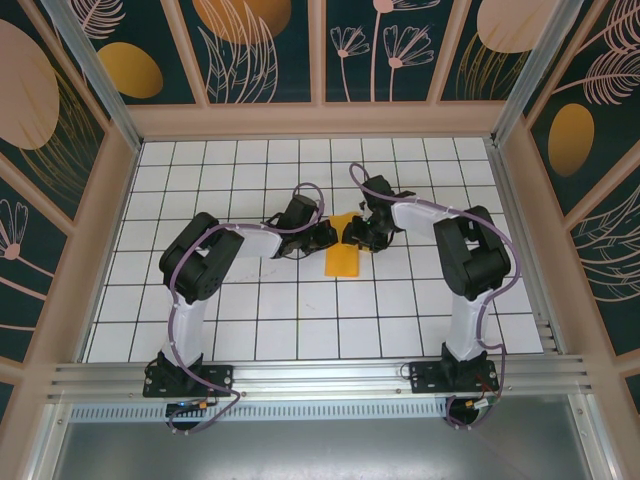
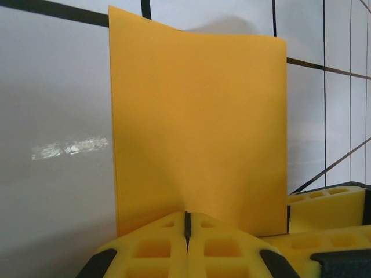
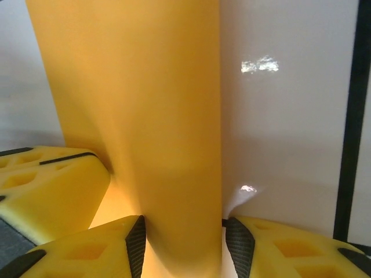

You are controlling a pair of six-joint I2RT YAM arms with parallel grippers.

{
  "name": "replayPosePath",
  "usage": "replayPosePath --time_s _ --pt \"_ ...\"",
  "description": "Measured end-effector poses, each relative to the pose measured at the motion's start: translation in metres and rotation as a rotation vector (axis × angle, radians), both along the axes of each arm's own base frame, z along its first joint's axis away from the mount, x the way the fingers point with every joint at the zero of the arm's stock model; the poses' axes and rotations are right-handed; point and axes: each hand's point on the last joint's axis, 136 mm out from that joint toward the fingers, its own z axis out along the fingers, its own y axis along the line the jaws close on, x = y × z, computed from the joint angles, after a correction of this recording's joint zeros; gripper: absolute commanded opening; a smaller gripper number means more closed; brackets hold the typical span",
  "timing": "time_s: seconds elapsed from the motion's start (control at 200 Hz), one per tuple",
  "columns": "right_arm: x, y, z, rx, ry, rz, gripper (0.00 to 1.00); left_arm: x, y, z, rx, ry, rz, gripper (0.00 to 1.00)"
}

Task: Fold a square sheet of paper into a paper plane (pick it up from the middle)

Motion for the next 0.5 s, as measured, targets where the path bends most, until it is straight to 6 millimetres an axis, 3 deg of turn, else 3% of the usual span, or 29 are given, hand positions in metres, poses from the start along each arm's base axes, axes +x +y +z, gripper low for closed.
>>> replayPosePath --time_s 0.085,0.18,0.28,0.39,0.5 --pt "0.001 -0.006 0.002 -0.008 -0.011 -0.029 0.49 0.000 0.000 0.000 0.007 -0.004 -0.002 0.06" --pt "0.004 -0.028 0.007 -0.040 -0.021 -0.096 0.48 0.000 0.000 -0.001 0.012 -0.009 -0.003 0.06" --pt "0.010 -0.042 0.020 -0.037 -0.056 -0.141 0.39 0.000 0.000 -0.001 0.017 -0.012 -0.003 0.05" --pt "0.012 -0.033 0.035 0.025 -0.096 -0.126 0.23 0.000 0.000 -0.001 0.020 -0.016 -0.008 0.05" --pt "0.013 -0.015 0.042 0.086 -0.127 -0.081 0.15 0.000 0.000 -0.001 0.020 -0.017 -0.008 0.05"
